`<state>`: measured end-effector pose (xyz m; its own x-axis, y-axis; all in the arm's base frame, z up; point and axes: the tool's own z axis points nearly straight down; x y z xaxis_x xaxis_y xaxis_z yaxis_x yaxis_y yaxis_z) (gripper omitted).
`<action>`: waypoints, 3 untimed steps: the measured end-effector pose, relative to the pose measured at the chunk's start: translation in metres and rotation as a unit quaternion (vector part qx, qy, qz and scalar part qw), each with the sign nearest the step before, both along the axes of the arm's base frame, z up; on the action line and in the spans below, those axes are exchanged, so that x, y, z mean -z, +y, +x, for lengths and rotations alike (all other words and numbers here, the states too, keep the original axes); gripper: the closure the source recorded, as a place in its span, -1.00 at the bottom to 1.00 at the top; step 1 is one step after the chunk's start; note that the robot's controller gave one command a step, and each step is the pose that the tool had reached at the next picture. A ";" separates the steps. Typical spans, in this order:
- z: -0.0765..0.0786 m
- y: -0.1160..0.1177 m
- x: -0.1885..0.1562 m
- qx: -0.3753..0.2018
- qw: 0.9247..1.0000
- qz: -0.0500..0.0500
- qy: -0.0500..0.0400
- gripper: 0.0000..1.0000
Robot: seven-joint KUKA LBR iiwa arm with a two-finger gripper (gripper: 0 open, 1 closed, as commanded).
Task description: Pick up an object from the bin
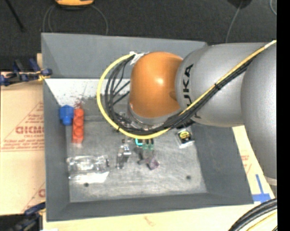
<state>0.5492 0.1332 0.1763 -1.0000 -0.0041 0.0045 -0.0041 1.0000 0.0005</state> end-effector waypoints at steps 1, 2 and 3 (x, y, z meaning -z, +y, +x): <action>-0.027 0.014 0.105 -0.042 0.999 0.001 -0.008 -1.00; -0.023 0.038 0.103 -0.055 0.998 0.000 -0.007 -1.00; -0.021 0.039 0.100 -0.053 0.999 0.002 -0.012 1.00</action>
Offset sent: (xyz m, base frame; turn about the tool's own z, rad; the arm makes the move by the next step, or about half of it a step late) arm -0.0300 0.0149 -0.1063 -0.0868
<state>0.5286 0.1718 0.0762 -0.9938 -0.1098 -0.0190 -0.1099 0.9939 0.0038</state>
